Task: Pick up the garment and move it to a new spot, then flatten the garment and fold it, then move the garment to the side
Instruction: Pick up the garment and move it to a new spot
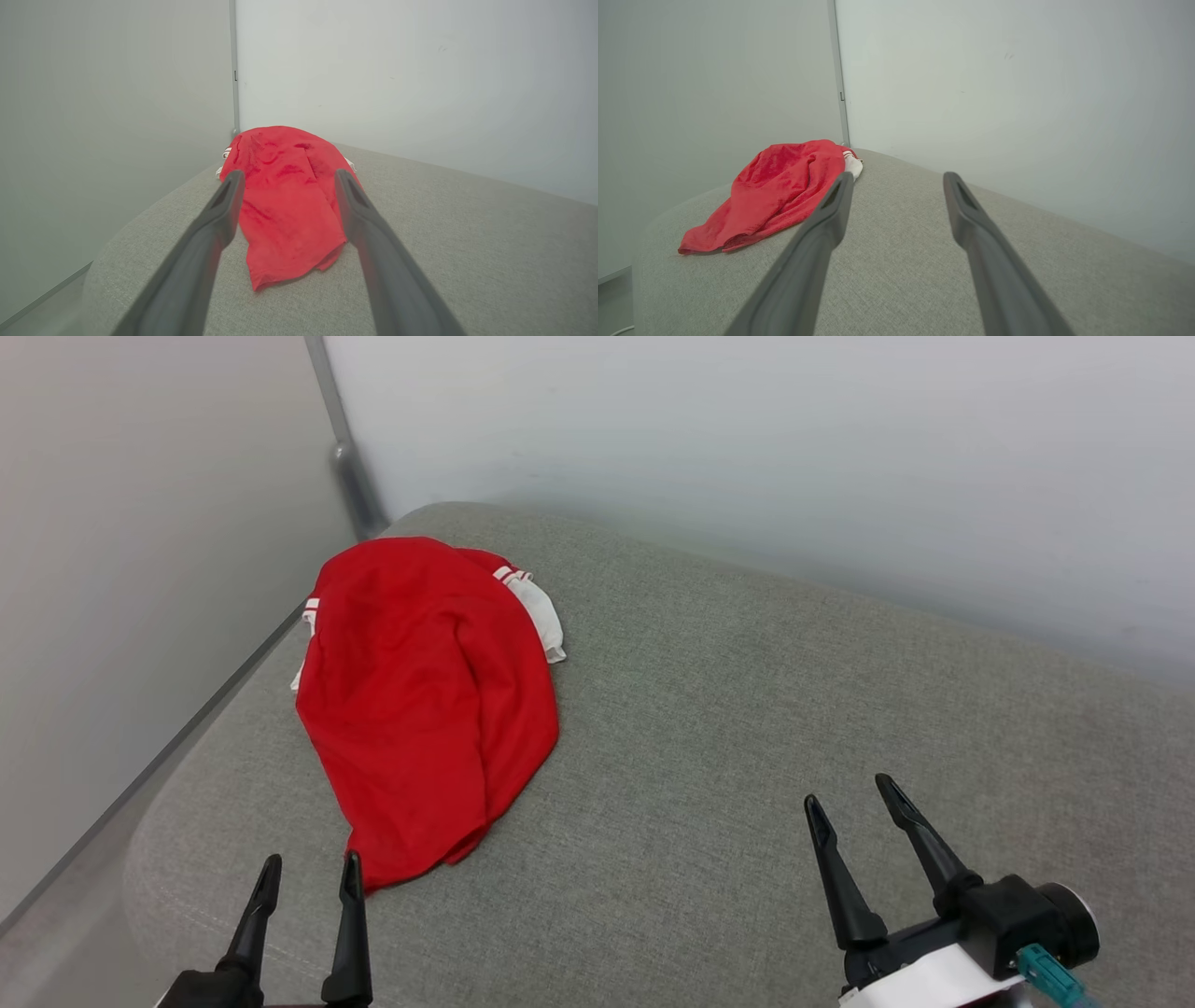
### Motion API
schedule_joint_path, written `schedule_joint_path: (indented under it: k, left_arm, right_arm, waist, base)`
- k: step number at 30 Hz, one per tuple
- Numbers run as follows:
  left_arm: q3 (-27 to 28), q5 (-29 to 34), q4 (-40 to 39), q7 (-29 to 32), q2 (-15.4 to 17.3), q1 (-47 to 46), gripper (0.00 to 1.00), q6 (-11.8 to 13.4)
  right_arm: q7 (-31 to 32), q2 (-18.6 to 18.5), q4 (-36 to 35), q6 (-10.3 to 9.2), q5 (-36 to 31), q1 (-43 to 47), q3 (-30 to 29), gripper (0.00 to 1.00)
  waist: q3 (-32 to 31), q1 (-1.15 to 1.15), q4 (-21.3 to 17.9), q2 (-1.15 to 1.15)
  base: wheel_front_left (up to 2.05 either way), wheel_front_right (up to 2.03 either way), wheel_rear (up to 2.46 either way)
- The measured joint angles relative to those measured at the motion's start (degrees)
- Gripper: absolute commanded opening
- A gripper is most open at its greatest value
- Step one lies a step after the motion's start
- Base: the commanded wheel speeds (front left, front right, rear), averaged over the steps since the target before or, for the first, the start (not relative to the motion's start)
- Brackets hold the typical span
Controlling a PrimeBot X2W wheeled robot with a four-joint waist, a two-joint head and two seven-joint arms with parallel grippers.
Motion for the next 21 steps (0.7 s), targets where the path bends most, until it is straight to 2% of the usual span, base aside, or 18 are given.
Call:
schedule_joint_path:
  k: [8,12,19,21]
  left_arm:
    - [0.52,-2.03,-0.2,0.0,-0.01,-0.03,1.0,0.08]
    - [1.02,-5.35,0.43,0.0,-0.01,-1.82,1.0,-0.52]
    - [2.74,-6.25,3.22,-0.01,0.05,-10.65,1.0,-2.38]
    - [3.44,-8.75,6.43,-0.01,0.37,-14.39,1.0,-2.72]
  right_arm:
    - [0.0,0.0,-0.32,0.0,-1.16,-0.38,-0.04,1.0]
    - [0.0,0.01,-1.15,0.0,-2.79,-1.36,-0.01,1.0]
    - [0.0,0.02,-2.56,0.01,-7.3,-4.81,1.67,1.0]
    - [0.0,-0.3,-3.79,0.0,-7.7,-5.69,2.08,1.0]
  waist:
    - [1.23,0.0,-1.0,0.0]
    - [3.25,0.0,-2.03,0.0]
    - [9.46,0.0,-4.57,0.0]
    - [11.68,0.0,-5.34,0.0]
  base:
    - [0.0,0.0,0.0]
    - [0.0,0.0,0.0]
    - [0.0,0.0,0.0]
    - [0.0,0.0,0.0]
